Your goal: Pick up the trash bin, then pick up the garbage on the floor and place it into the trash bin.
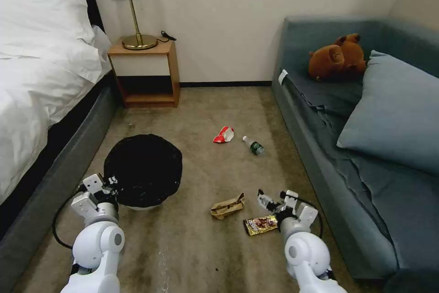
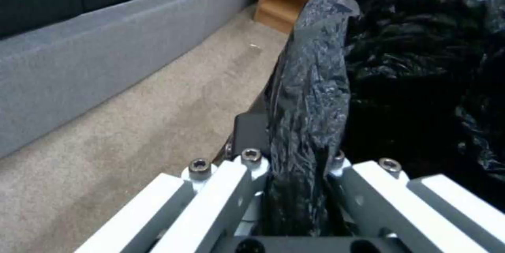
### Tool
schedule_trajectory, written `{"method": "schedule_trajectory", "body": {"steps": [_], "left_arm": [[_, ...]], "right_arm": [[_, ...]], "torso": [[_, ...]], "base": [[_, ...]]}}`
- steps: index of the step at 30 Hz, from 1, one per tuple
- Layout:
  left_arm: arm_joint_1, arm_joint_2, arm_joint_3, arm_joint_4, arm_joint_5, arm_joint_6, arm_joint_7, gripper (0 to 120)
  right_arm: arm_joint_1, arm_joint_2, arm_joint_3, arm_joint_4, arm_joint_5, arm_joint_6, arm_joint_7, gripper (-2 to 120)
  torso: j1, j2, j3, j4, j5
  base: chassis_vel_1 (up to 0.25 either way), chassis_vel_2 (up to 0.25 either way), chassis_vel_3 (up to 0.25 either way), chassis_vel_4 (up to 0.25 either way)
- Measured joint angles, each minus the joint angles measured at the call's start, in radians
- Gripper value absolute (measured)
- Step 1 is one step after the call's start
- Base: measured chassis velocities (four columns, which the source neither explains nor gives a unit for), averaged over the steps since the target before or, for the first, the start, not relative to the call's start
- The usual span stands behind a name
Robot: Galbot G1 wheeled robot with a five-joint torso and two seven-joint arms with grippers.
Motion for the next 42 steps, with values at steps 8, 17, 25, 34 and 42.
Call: {"method": "schedule_trajectory", "body": {"steps": [8,17,25,34,42], "left_arm": [[-0.024,0.001,0.013,0.022,0.000,0.003,0.000,4],[-0.017,-0.011,0.020,0.025,0.007,0.002,-0.001,4],[-0.008,-0.015,0.020,0.012,0.014,0.002,-0.002,4],[0.006,-0.034,0.034,0.000,0.040,0.004,-0.005,4],[0.003,-0.045,0.045,-0.004,0.061,0.013,-0.013,4]], "right_arm": [[0.042,0.041,0.012,-0.075,0.096,-0.100,0.165,100],[0.104,0.038,0.031,-0.182,0.123,-0.195,0.230,100],[0.133,0.046,0.046,-0.236,0.156,-0.212,0.214,100],[0.214,0.061,0.082,-0.367,0.195,-0.234,0.215,100],[0.275,0.056,0.123,-0.474,0.169,-0.232,0.177,100]], "torso": [[0.000,0.000,0.000,0.0000,0.0002],[0.000,0.000,0.000,0.0001,0.0002],[0.000,0.000,0.000,0.0001,0.0002],[0.000,0.000,0.000,0.0002,0.0002],[0.000,0.000,0.000,0.0001,0.0002]], "base": [[0.000,0.000,0.000,0.000],[0.000,0.000,0.000,0.000],[0.000,0.000,0.000,0.000],[0.000,0.000,0.000,0.000],[0.000,0.000,0.000,0.000]]}}
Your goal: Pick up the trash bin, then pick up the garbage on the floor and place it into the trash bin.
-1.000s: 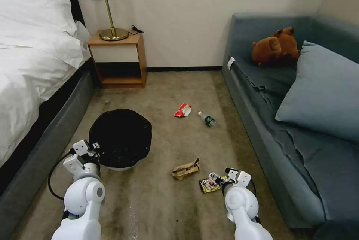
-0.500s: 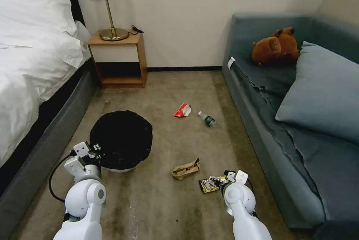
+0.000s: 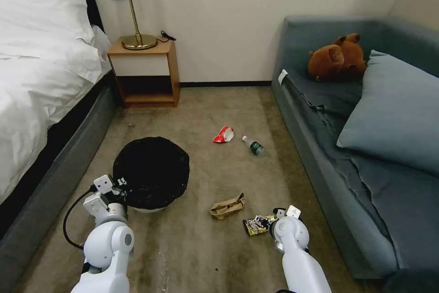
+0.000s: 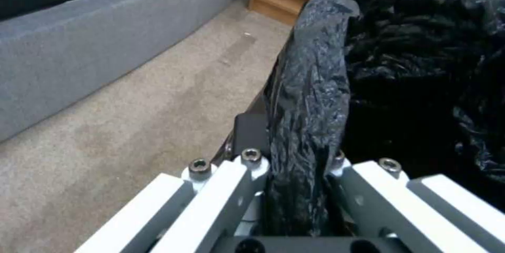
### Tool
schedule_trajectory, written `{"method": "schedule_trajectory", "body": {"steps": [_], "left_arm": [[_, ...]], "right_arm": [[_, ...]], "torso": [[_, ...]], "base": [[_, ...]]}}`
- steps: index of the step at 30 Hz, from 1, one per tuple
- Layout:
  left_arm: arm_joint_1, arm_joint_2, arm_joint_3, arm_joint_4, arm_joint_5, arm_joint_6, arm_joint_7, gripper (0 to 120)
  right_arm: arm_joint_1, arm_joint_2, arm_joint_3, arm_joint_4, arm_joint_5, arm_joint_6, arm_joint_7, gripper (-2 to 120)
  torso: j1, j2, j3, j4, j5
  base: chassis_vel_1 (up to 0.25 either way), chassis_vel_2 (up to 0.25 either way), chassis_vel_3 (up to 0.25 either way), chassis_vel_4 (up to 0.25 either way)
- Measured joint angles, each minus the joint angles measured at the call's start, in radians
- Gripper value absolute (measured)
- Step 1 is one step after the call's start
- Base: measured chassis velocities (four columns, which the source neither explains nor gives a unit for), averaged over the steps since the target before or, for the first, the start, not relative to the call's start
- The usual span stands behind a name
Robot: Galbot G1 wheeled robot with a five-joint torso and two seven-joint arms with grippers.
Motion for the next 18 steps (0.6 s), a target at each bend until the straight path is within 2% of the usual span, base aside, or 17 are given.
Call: {"method": "schedule_trajectory", "body": {"steps": [6,11,18], "left_arm": [[-0.001,-0.012,0.013,-0.001,0.024,0.003,-0.001,4],[0.000,-0.026,0.022,0.002,0.051,0.004,-0.001,4],[0.002,-0.034,0.029,0.001,0.063,0.005,-0.003,4]], "right_arm": [[0.033,-0.012,0.021,-0.068,-0.067,0.026,-0.064,100],[0.060,-0.018,0.037,-0.151,-0.129,0.085,-0.144,100],[0.084,-0.019,0.040,-0.199,-0.161,0.117,-0.192,100]], "torso": [[0.000,0.000,0.000,-0.0001,0.0000],[0.000,0.000,0.000,0.0000,0.0001],[0.000,0.000,0.000,-0.0001,-0.0003]], "base": [[0.000,0.000,0.000,0.000],[0.000,0.000,0.000,0.000],[0.000,0.000,0.000,0.000]]}}
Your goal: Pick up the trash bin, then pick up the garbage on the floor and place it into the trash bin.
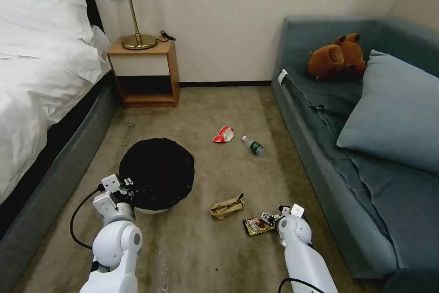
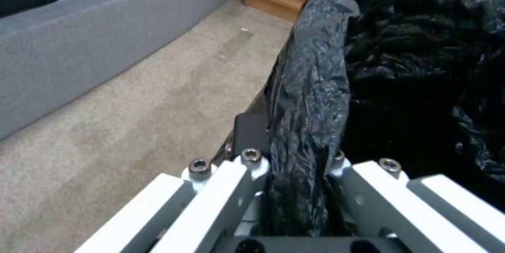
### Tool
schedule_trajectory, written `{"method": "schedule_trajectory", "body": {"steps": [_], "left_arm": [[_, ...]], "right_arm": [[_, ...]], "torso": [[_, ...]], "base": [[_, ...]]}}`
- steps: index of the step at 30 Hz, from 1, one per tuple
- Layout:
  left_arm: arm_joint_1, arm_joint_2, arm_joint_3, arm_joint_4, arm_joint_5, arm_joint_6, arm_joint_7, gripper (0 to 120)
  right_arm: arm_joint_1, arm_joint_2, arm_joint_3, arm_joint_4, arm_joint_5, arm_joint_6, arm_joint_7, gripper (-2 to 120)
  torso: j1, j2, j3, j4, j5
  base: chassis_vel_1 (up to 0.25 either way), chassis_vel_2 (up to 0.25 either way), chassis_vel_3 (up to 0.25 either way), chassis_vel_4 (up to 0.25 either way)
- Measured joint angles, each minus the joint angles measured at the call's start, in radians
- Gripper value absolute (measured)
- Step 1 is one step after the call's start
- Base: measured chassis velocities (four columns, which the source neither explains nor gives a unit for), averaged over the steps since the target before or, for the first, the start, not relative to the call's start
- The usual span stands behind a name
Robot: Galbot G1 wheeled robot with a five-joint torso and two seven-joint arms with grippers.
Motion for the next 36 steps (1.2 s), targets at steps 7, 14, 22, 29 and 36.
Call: {"method": "schedule_trajectory", "body": {"steps": [7,14,22,29,36], "left_arm": [[0.002,-0.001,0.000,-0.002,0.002,0.000,-0.001,4],[-0.004,0.003,-0.002,-0.012,0.001,0.006,-0.001,4],[-0.008,0.005,-0.003,-0.017,0.000,0.013,-0.002,4],[-0.006,0.008,-0.005,-0.019,-0.004,0.013,-0.002,4],[-0.004,0.008,-0.002,-0.019,-0.006,0.013,0.000,4]], "right_arm": [[0.023,0.005,0.003,-0.037,-0.017,0.026,-0.024,100],[0.028,0.012,0.004,-0.070,-0.062,0.100,-0.080,82],[0.017,0.022,0.002,-0.091,-0.089,0.143,-0.110,62],[0.011,0.025,0.001,-0.094,-0.101,0.157,-0.113,42],[-0.005,0.022,-0.003,-0.070,-0.102,0.159,-0.115,19]], "torso": [[0.000,0.000,0.000,-0.0001,-0.0003],[0.000,0.000,0.000,-0.0002,-0.0001],[0.000,0.001,0.000,-0.0008,-0.0010],[0.000,0.000,0.000,-0.0005,-0.0009],[0.000,0.000,0.000,0.0017,0.0022]], "base": [[0.000,0.000,0.000,0.000],[0.000,0.000,0.000,0.000],[0.000,0.000,0.000,0.000],[0.000,0.000,0.000,0.000],[0.000,0.000,0.000,0.000]]}}
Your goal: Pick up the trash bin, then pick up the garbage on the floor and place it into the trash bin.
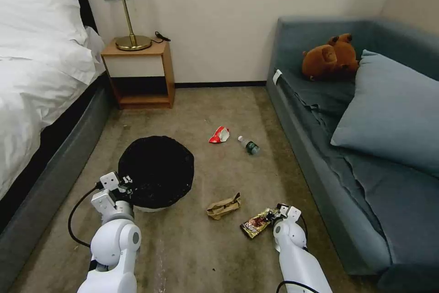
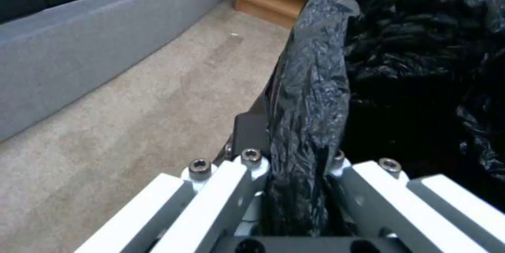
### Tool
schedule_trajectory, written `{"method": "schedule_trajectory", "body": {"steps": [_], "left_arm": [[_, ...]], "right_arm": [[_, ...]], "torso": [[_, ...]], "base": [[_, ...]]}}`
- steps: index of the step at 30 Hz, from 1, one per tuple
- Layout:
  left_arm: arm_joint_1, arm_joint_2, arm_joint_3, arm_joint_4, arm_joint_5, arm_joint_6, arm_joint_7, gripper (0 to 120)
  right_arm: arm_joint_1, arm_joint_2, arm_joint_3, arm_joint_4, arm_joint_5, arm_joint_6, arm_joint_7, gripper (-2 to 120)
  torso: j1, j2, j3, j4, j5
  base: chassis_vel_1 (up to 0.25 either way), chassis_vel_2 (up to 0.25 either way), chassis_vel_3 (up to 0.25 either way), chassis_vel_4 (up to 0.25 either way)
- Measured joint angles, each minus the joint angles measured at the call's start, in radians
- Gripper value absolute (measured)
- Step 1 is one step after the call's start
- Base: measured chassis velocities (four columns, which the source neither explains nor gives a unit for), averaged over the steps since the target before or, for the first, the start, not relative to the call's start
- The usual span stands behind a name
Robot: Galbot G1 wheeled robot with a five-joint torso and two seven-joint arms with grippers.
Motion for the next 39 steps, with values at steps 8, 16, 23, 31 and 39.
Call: {"method": "schedule_trajectory", "body": {"steps": [8,16,23,31,39], "left_arm": [[-0.001,0.001,0.000,-0.001,0.000,0.000,0.001,4],[-0.002,-0.001,0.001,0.006,-0.001,-0.002,0.002,4],[0.000,-0.001,0.000,0.017,-0.002,-0.009,0.005,4],[0.003,-0.005,0.006,0.033,-0.004,-0.019,0.010,4],[-0.004,-0.005,0.007,0.060,-0.015,-0.028,0.011,4]], "right_arm": [[-0.009,-0.001,-0.003,0.016,-0.002,-0.002,-0.001,0],[-0.023,-0.009,-0.012,0.077,-0.014,0.008,0.007,0],[-0.041,-0.020,-0.032,0.203,-0.051,0.033,0.017,0],[-0.059,-0.028,-0.094,0.372,-0.097,0.124,0.007,0],[-0.068,-0.055,-0.269,0.631,-0.185,0.281,-0.018,0]], "torso": [[0.000,0.000,0.000,-0.0010,-0.0008],[0.000,0.000,0.000,-0.0015,-0.0016],[0.000,0.000,0.000,-0.0015,-0.0018],[0.000,0.000,0.000,-0.0015,-0.0021],[0.000,0.000,0.000,-0.0015,-0.0022]], "base": [[0.000,0.000,0.000,0.000],[0.000,0.000,0.000,0.000],[0.000,0.000,0.000,0.000],[0.000,0.000,0.000,0.000],[0.000,0.000,0.000,0.000]]}}
